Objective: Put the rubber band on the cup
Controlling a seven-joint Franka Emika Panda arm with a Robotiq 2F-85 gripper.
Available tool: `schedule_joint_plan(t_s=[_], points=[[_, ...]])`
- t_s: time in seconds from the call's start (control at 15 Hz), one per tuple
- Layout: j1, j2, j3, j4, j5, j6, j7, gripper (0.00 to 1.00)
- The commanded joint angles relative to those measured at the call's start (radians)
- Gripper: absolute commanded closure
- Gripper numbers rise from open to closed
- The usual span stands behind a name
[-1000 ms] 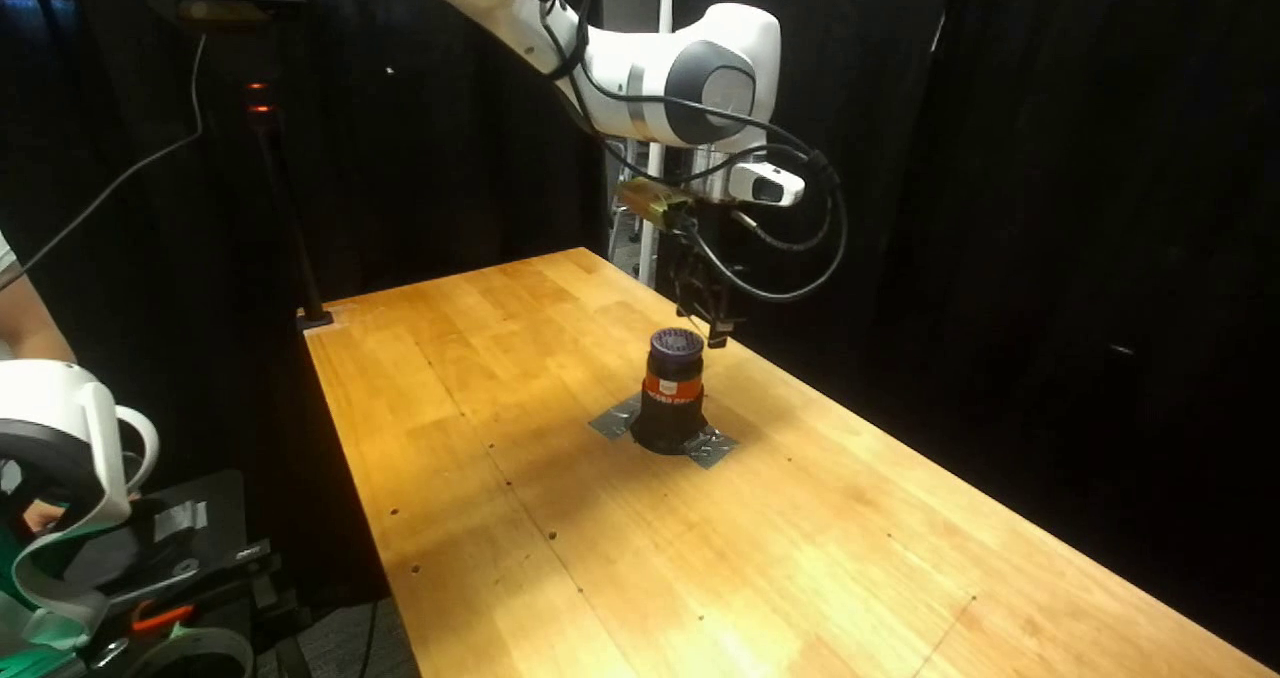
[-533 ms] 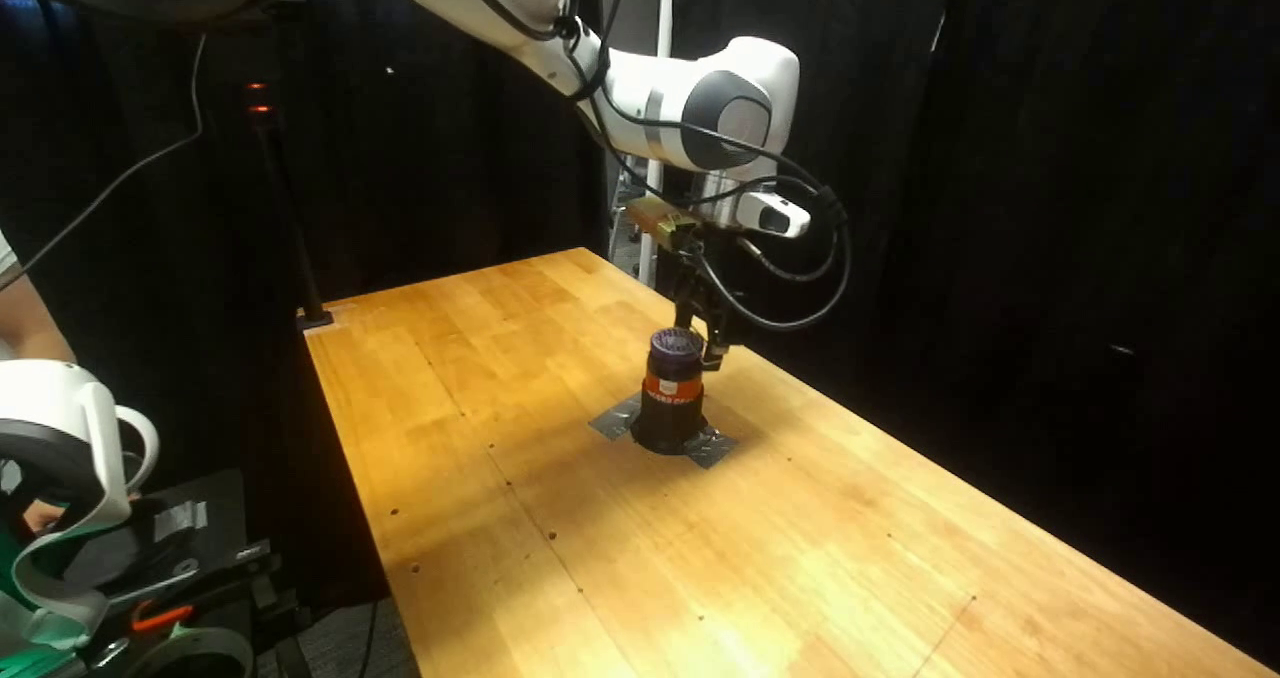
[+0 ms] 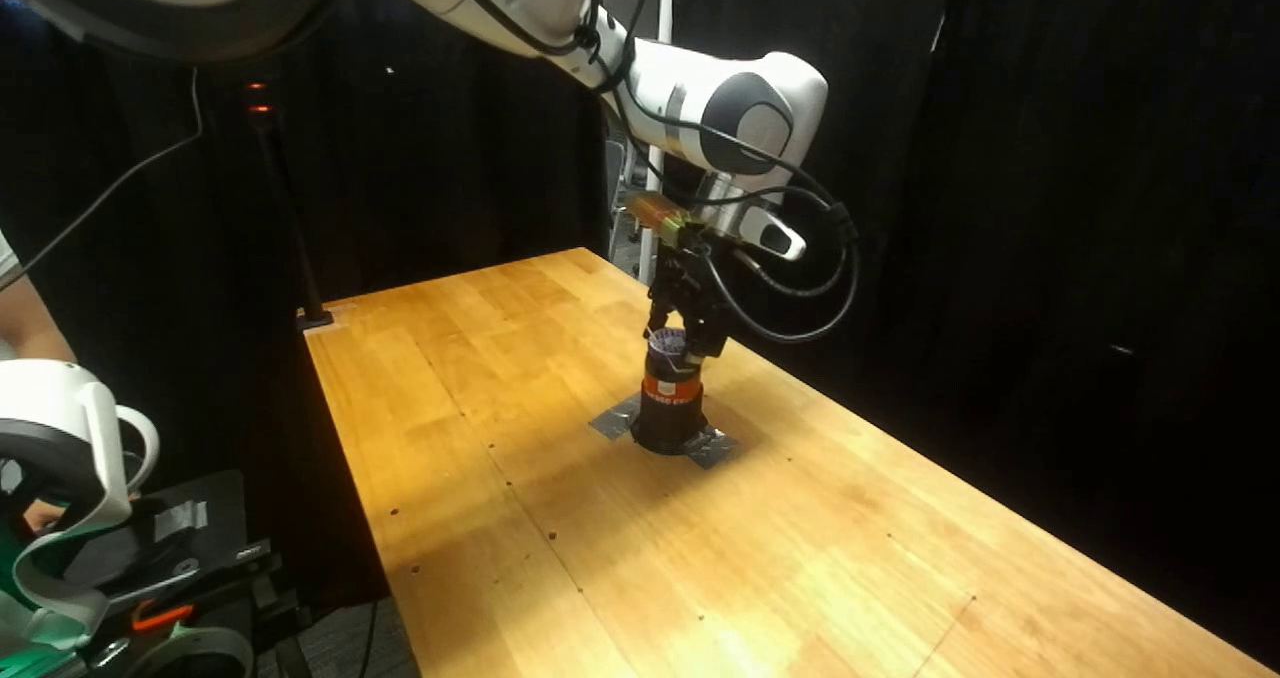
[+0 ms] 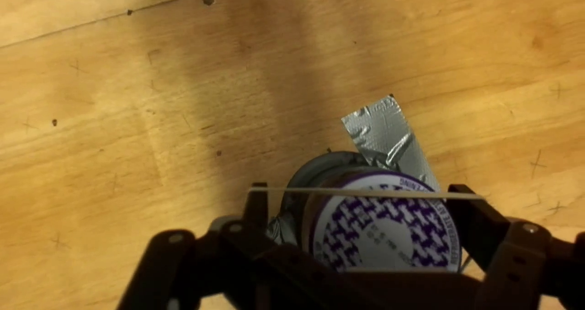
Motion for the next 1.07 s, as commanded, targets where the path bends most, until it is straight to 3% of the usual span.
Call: schedule_joint_plan(t_s=[0.0,0.6,1.0], points=[[-0.025,0.063,0.022,0.106,0.042,-0.155,-0.083,0.0],[-0.014,0.202,0.008,0.267,0.055,-0.186,-0.041,0.0],[-0.017,0.175,0.004,0.259,0.049,-0.235,-0.037,0.0]])
